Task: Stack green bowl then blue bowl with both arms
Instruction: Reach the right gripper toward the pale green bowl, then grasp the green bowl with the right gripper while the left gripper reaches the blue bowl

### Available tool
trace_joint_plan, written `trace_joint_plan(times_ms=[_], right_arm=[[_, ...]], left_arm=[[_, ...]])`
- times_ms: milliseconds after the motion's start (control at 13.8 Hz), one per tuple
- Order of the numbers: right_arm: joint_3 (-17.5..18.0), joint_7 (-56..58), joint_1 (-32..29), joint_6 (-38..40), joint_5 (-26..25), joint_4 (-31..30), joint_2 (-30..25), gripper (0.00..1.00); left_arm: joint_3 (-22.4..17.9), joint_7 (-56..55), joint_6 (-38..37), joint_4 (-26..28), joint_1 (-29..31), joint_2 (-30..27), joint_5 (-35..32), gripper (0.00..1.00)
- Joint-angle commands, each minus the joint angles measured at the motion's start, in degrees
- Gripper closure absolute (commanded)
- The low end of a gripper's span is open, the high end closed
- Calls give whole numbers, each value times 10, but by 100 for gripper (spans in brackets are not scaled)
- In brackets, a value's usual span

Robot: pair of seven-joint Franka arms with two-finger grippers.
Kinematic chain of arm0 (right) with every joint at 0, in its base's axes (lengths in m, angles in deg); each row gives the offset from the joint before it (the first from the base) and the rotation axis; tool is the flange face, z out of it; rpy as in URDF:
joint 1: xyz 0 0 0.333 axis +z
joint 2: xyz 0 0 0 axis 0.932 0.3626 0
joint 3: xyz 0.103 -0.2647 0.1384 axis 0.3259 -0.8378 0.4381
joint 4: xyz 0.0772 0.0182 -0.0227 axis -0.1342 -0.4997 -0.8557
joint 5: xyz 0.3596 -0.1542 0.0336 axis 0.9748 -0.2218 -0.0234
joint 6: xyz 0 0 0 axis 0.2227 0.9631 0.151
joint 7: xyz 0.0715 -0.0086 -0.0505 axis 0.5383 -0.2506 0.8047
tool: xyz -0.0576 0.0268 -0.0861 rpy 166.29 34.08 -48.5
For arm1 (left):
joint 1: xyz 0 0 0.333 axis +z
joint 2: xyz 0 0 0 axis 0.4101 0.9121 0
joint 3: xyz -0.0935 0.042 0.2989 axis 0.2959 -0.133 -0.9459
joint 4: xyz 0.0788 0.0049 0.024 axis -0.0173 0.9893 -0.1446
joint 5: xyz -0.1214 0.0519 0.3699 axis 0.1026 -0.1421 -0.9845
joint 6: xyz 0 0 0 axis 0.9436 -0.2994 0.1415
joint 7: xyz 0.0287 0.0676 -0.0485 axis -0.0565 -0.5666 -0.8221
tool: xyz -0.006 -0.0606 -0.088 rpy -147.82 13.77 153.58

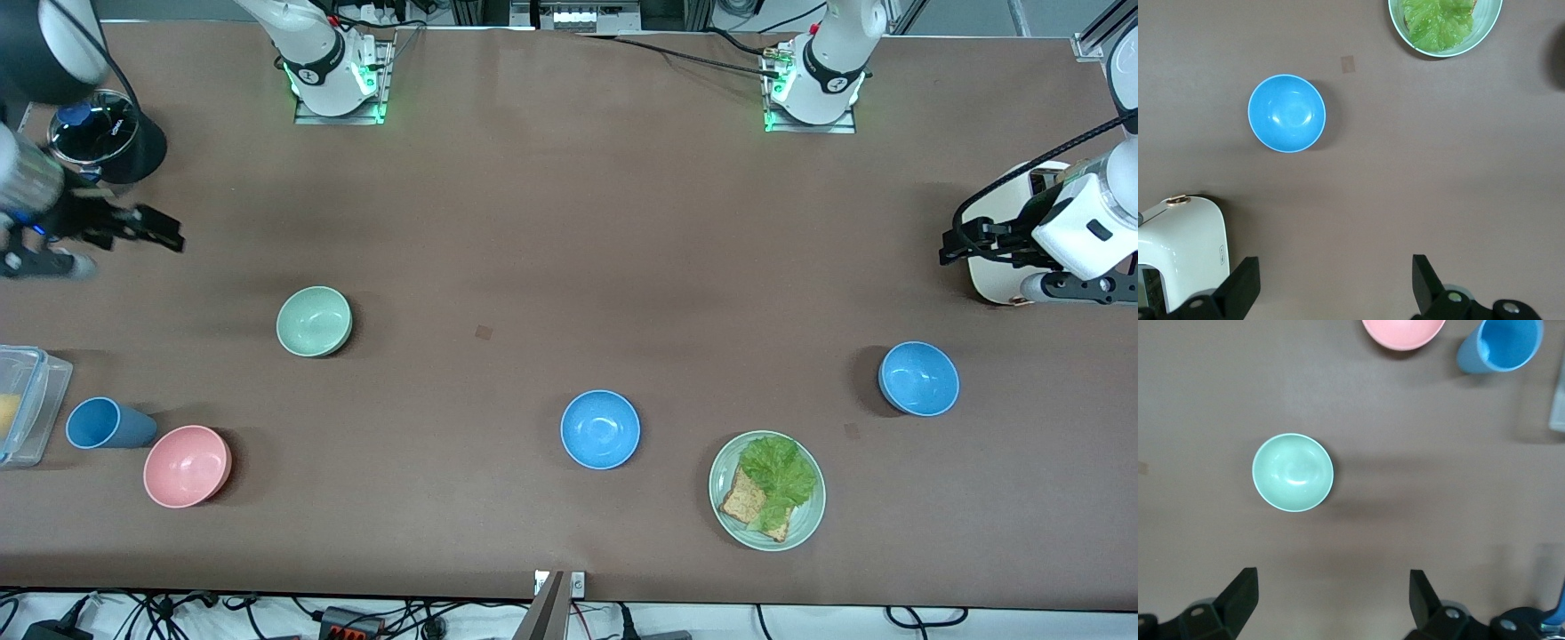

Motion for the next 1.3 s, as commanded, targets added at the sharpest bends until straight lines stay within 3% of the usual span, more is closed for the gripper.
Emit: trace_joint_plan(times_ms=[0,434,723,940,1229], right_arm=[[1,-5,2,-25,3,7,75,0],[3,-6,4,-84,9,3,211,0],[6,-7,4,-119,11,2,266,0],[6,-8,13,-143,12,3,288,25],[6,-7,19,-140,51,3,292,97]], left_arm=[[-5,8,-13,-17,5,20,8,0],[-9,16,-3,-24,56,109,-2,0],[-8,38,75,-24,57,166,-72,0],[-9,41,150,-24,81,221,-73,0],[-10,63,249,-24,103,283,-72,0]])
